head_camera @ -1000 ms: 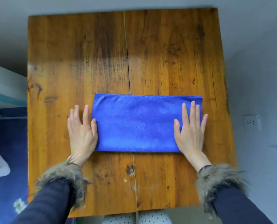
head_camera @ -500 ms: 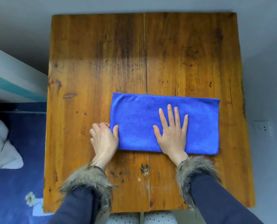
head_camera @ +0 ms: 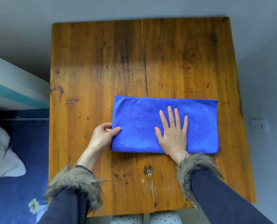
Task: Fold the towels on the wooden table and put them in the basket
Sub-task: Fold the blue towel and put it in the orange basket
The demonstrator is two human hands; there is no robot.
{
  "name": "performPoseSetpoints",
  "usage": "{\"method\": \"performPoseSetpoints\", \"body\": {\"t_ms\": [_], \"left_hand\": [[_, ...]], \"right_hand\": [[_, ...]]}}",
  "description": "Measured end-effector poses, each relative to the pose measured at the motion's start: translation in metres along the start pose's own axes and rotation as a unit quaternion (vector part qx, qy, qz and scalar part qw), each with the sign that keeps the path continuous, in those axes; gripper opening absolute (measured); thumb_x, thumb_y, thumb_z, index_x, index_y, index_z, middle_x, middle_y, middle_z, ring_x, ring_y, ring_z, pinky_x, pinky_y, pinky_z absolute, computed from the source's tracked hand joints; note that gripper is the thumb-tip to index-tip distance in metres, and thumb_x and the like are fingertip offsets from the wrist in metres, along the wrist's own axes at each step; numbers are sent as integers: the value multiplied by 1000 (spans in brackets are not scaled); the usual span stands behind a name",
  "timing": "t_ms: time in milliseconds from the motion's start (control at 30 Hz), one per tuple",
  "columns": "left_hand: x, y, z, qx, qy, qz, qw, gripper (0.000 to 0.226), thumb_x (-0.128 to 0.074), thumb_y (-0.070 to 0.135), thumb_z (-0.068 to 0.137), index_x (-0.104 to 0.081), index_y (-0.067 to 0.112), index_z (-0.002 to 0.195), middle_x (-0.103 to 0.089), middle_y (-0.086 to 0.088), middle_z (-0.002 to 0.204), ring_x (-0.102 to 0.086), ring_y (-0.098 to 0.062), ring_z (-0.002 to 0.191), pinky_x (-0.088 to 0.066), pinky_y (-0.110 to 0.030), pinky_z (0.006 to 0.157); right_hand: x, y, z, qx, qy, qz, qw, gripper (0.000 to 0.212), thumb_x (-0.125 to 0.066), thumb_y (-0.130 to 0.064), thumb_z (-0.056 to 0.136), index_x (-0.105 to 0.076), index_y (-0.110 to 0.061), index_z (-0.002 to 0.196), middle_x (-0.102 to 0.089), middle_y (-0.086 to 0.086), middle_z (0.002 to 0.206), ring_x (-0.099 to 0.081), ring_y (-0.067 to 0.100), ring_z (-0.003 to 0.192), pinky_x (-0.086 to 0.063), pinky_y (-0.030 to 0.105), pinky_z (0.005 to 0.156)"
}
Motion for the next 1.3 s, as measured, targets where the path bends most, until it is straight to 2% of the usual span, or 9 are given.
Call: {"method": "performPoseSetpoints", "body": {"t_ms": [100,200,300,433,567,700,833,1133,1300], "left_hand": [[-16,15,-12,1,-98,-40,994,31,-63,9,86,-56,8,117,-65,-7,89,-68,-12,76,-57,-27,68],[-21,38,-27,-38,-116,-21,992,39,-64,11,85,-54,20,122,-58,-9,93,-65,-15,87,-54,-42,82],[-38,62,-49,-74,-138,-13,988,34,-63,13,87,-54,30,115,-57,-11,97,-64,-17,90,-54,-41,80],[-85,92,-84,-127,-176,15,976,38,-59,12,89,-51,27,124,-54,-11,94,-61,-14,85,-56,-28,66],[-154,108,-111,-172,-175,82,966,44,-58,7,89,-46,21,129,-47,-5,82,-56,-8,63,-51,-19,53],[-223,106,-111,-226,-106,194,949,45,-57,9,88,-45,18,130,-43,0,73,-61,-15,58,-57,-30,62],[-275,84,-99,-244,-68,302,919,54,-55,13,88,-37,16,139,-56,-19,100,-56,-39,100,-50,-48,83],[-312,71,-98,-284,-15,404,869,53,-48,19,93,-28,16,143,-48,-10,122,-51,-33,108,-43,-42,85],[-325,56,-97,-272,-54,449,849,47,-44,23,95,-34,19,141,-51,-9,114,-53,-31,106,-44,-41,82]], "right_hand": [[-2,1,-1,3,-14,-4,1000,62,-28,-51,91,-22,-25,146,-21,6,155,-13,25,144,-10,58,112],[-2,-1,-1,8,-38,10,999,61,-24,-51,92,-23,-24,147,-20,5,155,-11,23,144,-7,55,113],[13,5,4,-2,-50,149,987,61,-10,-48,91,-26,-26,146,-16,-5,156,-7,14,145,1,41,116],[46,58,-3,-122,-27,487,865,41,-33,-24,100,-39,-15,140,-37,-4,146,-31,9,136,-21,17,109],[54,129,-26,-233,-17,587,775,32,-32,-15,101,-52,-9,125,-58,9,121,-58,17,101,-46,27,86],[45,175,-49,-277,-50,628,726,27,-32,-16,101,-54,-11,115,-61,8,108,-61,15,83,-51,26,71],[29,197,-66,-293,-72,638,708,25,-32,-14,100,-55,-14,110,-63,9,102,-61,18,82,-51,30,72],[3,200,-70,-283,-114,656,691,21,-39,-15,99,-57,-14,110,-63,5,102,-62,14,91,-55,28,75],[2,203,-70,-292,-123,649,692,19,-42,-16,97,-59,-17,106,-65,6,100,-63,19,92,-55,33,80]]}}
Point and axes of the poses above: each hand's wrist, its own z-axis towards the middle knuckle, its own x-axis out of the back of the hand, y = z × x, the point moved 10 cm from there along z, towards the middle knuckle
